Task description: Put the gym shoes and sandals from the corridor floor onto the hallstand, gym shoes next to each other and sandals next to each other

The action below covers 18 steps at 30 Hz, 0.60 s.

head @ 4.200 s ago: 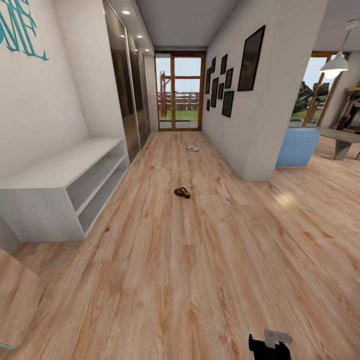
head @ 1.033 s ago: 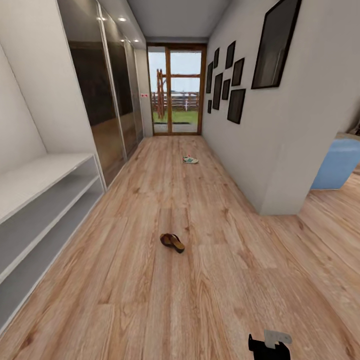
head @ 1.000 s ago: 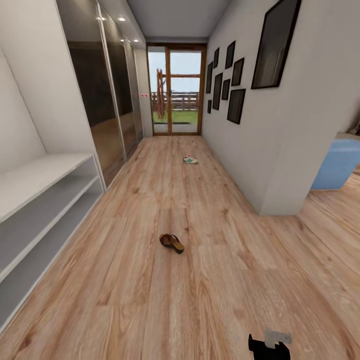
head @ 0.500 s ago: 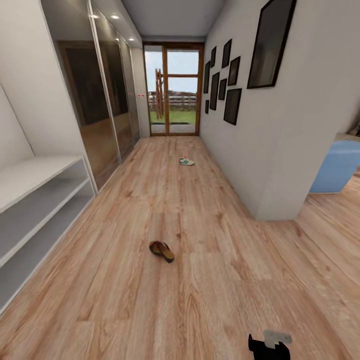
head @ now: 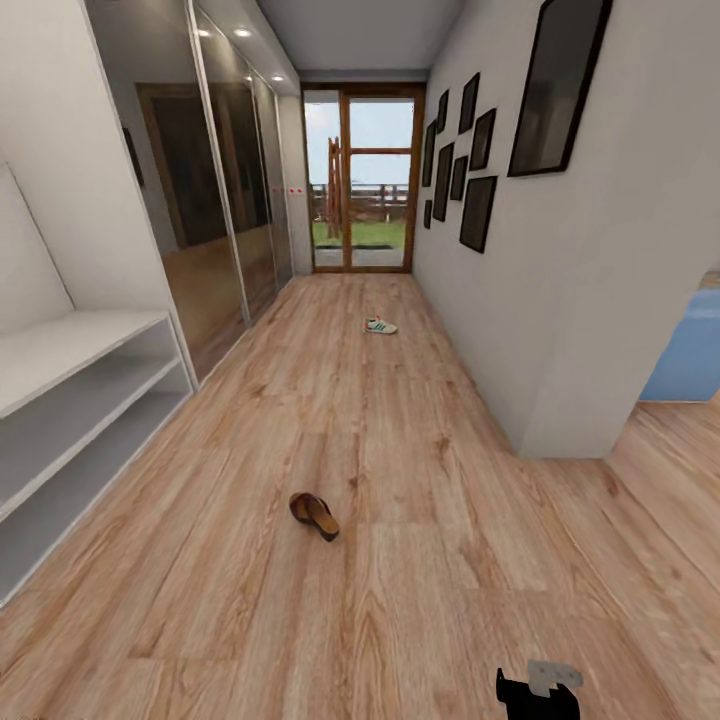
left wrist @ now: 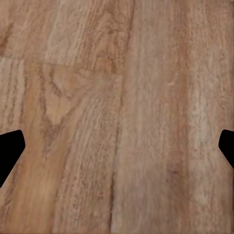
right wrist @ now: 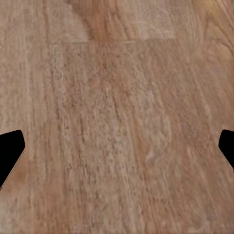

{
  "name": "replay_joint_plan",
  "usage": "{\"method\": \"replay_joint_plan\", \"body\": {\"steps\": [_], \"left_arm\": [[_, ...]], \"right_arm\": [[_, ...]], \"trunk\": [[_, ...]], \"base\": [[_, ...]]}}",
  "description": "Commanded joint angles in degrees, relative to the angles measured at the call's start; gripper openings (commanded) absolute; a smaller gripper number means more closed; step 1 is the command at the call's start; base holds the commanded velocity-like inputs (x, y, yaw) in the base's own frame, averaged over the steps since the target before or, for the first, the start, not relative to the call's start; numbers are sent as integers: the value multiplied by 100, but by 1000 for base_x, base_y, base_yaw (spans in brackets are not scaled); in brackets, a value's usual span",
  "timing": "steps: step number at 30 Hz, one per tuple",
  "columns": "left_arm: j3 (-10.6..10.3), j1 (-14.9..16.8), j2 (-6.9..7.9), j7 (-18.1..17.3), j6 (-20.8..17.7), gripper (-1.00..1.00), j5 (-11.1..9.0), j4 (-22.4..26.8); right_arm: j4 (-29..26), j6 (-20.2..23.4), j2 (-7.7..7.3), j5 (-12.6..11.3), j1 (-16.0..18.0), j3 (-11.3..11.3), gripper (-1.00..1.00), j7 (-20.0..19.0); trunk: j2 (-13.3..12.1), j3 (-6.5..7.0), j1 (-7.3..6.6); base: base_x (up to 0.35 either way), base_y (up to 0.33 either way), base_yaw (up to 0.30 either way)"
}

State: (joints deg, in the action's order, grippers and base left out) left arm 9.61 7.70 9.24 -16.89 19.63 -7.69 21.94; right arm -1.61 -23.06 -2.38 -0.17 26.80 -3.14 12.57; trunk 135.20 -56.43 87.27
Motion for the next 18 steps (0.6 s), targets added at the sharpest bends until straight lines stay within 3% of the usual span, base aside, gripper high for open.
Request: {"method": "replay_joint_plan", "body": {"steps": [1,18], "left_arm": [[23,4,-1,-57,-3,100,-48,-6],[25,3,-1,-59,-3,100,-48,-6]], "right_arm": [[3,-23,0,-1,1,-29,100,-6],[3,-23,1,-1,1,-29,100,-3]], "trunk": [[2,-5,1],[2,-5,1]], "base": [[182,-229,251],[182,-229,272]]}}
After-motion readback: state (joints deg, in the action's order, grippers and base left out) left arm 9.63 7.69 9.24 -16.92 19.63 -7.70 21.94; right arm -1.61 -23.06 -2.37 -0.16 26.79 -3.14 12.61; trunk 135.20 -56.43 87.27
